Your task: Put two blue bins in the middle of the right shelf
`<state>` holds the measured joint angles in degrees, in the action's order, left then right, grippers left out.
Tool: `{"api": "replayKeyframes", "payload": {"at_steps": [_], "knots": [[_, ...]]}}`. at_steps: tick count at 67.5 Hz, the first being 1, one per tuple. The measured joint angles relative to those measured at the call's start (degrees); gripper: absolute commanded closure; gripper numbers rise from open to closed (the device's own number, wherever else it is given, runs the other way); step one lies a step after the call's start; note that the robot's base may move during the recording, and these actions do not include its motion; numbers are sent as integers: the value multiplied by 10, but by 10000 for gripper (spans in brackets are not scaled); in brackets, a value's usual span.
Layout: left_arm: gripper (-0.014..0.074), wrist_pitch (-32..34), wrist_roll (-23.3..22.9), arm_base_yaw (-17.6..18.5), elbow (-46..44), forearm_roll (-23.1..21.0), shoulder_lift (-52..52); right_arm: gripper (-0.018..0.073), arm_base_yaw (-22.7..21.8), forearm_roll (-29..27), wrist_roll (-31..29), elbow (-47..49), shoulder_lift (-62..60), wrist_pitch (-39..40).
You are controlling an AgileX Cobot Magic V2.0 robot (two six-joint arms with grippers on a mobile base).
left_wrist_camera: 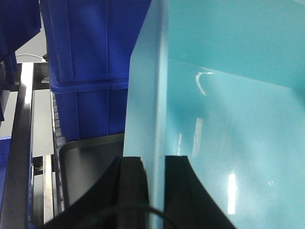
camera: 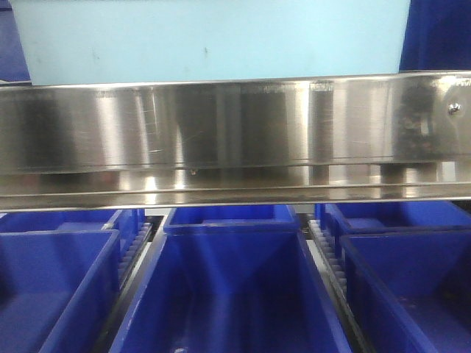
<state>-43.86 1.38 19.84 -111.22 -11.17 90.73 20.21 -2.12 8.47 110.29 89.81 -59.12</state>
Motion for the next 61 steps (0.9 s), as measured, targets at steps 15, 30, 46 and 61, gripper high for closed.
{"api": "replayKeyframes", "payload": {"at_steps": [15, 30, 46, 61], "knots": [[707, -5, 0, 0, 0, 0, 0, 712, 0, 0, 0, 0, 0, 6], [707, -85, -4, 0, 0, 2, 0, 712, 0, 1, -2, 0, 0, 2], [707, -165, -14, 0, 0, 14, 0, 712, 0, 2, -6, 0, 8, 1], [707, -223, -23, 0, 0, 36, 1, 712, 1, 0, -13, 0, 39, 1]]}}
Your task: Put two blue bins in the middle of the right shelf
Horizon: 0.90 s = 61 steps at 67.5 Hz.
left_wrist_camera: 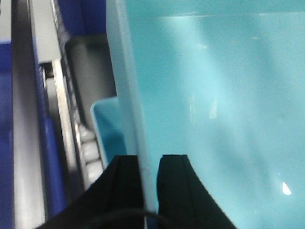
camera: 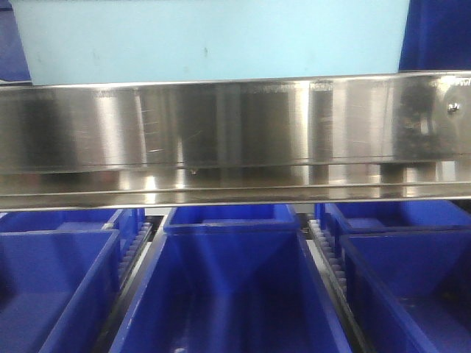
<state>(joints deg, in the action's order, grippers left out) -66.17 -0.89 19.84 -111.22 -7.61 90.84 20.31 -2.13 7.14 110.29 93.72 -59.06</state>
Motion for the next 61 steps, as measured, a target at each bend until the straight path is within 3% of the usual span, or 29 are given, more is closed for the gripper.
{"api": "replayKeyframes", "payload": {"at_steps": [15, 61], "knots": [[707, -38, -4, 0, 0, 3, 22, 712, 0, 0, -5, 0, 11, 0], [706, -47, -4, 0, 0, 7, 28, 712, 0, 3, -11, 0, 15, -23]]}}
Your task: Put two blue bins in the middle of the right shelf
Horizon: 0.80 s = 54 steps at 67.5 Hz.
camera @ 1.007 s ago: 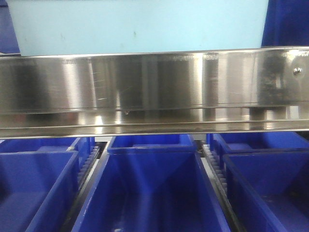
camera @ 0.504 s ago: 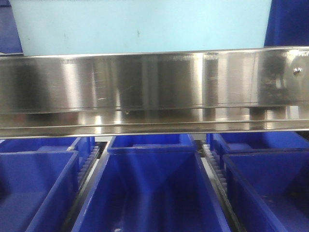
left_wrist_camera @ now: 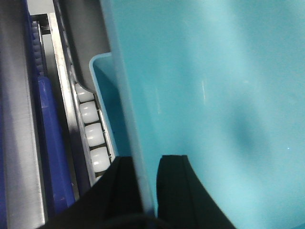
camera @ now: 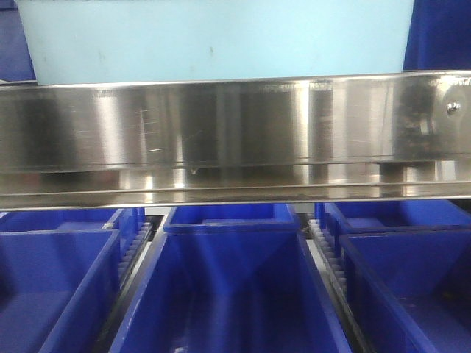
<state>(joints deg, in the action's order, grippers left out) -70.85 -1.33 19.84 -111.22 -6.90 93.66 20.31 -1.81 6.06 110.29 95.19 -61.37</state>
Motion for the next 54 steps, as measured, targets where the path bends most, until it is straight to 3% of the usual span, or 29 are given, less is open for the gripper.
{"api": "replayKeyframes", "payload": {"at_steps": [5, 14, 22, 28, 35, 54], "knots": [[692, -1, 0, 0, 0, 1, 0, 686, 0, -1, 0, 0, 1, -1], [559, -1, 0, 0, 0, 1, 0, 456, 0, -2, 0, 0, 1, -2], [322, -1, 3, 0, 0, 8, 0, 157, 0, -2, -4, 0, 1, -2], [136, 1, 3, 0, 0, 9, 0, -16, 0, 2, -5, 0, 1, -2], [-22, 1, 4, 0, 0, 10, 0, -1, 0, 2, -6, 0, 1, -2], [-3, 1, 4, 0, 0, 9, -7, 44, 0, 2, -6, 0, -23, -25]]}}
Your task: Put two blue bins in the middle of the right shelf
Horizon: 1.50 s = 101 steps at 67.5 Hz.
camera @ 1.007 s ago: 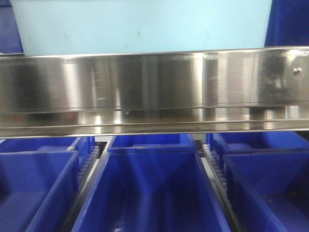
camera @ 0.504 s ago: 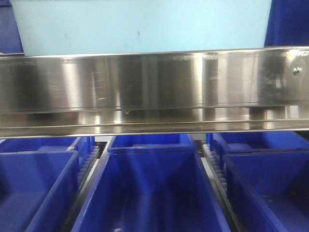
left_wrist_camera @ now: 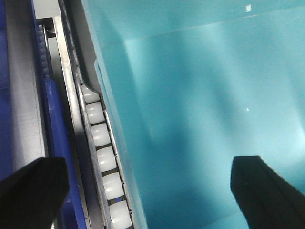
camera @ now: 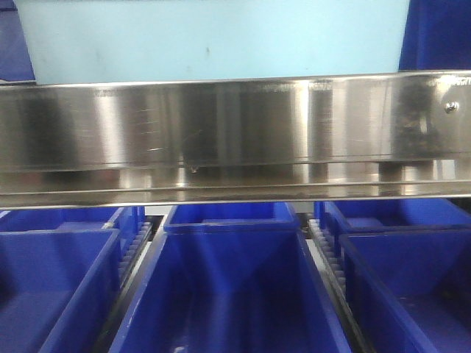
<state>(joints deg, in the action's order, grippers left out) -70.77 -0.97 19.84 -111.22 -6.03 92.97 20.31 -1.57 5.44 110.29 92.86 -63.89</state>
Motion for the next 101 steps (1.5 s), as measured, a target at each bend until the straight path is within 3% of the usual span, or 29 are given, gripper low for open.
{"api": "replayKeyframes", "payload": {"at_steps": [22, 35, 51, 64, 74, 79, 84, 97, 101], "knots": [[29, 4, 0, 0, 53, 33, -46, 95, 0, 0, 1, -43, -23, -53], [29, 23, -4, 0, 150, 7, -46, 95, 0, -7, 9, -107, -23, -11], [29, 109, -5, 0, 247, -12, -45, 95, 0, -30, 14, -174, -21, 62], [34, 137, -5, 0, 265, -25, -42, 95, 0, -30, 17, -194, -3, 76], [94, 142, -5, 0, 265, -26, -41, 97, 0, -42, 18, -194, 14, 77], [190, 142, -5, 0, 266, -26, -40, 154, -1, -53, 19, -194, 17, 77], [307, 140, -5, 0, 266, -26, -40, 269, -1, -60, 19, -194, 19, 77], [680, 128, -6, 0, 268, -26, -39, 730, -1, -77, 14, -192, 19, 59], [707, 127, -10, 0, 268, -21, -39, 715, -1, -80, 13, -191, 19, 52]]}}
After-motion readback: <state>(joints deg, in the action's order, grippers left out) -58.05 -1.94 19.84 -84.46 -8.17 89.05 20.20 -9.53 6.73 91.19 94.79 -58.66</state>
